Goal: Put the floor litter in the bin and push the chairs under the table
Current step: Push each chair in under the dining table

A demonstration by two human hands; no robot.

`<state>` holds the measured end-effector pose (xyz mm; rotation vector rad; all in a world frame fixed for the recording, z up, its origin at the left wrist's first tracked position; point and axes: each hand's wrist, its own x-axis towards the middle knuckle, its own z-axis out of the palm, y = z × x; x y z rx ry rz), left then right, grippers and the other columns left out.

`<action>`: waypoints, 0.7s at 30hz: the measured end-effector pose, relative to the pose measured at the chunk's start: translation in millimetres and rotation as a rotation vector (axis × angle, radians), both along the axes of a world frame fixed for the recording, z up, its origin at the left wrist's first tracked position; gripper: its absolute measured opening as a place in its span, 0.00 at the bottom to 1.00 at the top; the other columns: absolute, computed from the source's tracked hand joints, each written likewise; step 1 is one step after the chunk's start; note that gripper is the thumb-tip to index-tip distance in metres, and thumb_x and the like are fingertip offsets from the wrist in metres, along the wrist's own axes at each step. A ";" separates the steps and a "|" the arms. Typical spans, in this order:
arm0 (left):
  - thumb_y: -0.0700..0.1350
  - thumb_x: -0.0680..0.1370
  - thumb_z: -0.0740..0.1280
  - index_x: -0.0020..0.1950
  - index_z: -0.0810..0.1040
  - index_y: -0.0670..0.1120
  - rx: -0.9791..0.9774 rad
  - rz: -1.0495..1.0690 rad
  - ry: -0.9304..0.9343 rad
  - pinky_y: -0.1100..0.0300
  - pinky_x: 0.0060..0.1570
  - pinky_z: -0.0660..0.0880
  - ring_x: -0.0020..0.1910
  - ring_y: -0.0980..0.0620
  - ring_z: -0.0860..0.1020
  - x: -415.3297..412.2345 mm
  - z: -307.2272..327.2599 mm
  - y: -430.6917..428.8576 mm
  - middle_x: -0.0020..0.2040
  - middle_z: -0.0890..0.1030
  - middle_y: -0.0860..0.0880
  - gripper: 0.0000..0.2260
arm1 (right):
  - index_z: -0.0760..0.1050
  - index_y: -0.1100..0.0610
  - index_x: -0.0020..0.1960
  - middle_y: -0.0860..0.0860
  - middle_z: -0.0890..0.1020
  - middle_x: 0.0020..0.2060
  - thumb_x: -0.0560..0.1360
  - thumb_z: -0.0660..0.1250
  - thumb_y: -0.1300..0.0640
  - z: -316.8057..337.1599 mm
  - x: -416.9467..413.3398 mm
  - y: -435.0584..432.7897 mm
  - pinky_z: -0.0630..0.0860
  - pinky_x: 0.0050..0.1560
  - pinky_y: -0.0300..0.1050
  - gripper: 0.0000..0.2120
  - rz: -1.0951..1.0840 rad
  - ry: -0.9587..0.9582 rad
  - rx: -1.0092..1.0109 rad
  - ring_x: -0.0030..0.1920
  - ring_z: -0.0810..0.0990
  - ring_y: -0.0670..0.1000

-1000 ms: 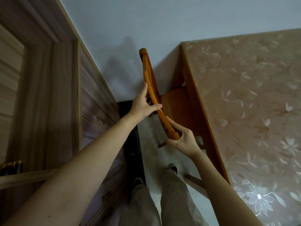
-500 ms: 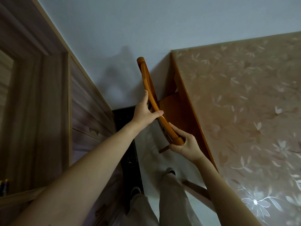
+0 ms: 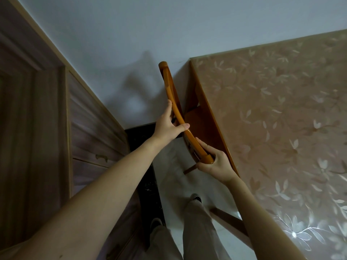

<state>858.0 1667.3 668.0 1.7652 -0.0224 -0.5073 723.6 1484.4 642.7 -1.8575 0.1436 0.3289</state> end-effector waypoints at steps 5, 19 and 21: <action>0.41 0.71 0.75 0.78 0.43 0.53 -0.009 -0.029 0.002 0.47 0.69 0.67 0.75 0.47 0.60 20.3 -1.9 -19.6 0.77 0.58 0.46 0.48 | 0.66 0.30 0.70 0.61 0.81 0.52 0.69 0.74 0.57 -1.5 14.0 -14.5 0.81 0.50 0.54 0.37 -0.043 0.002 -0.061 0.48 0.82 0.61; 0.42 0.70 0.76 0.78 0.45 0.53 -0.069 -0.049 0.007 0.55 0.67 0.66 0.75 0.49 0.60 57.9 -17.9 -59.3 0.78 0.57 0.48 0.48 | 0.67 0.32 0.70 0.70 0.76 0.45 0.70 0.71 0.59 4.8 36.6 -43.9 0.78 0.42 0.60 0.35 -0.109 0.009 -0.060 0.38 0.75 0.68; 0.41 0.70 0.76 0.78 0.45 0.52 -0.085 -0.046 0.002 0.64 0.60 0.69 0.74 0.50 0.61 62.8 -19.2 -61.5 0.77 0.58 0.48 0.48 | 0.68 0.32 0.69 0.70 0.75 0.41 0.70 0.71 0.60 5.0 38.7 -41.1 0.77 0.39 0.57 0.35 -0.136 0.007 -0.052 0.35 0.74 0.67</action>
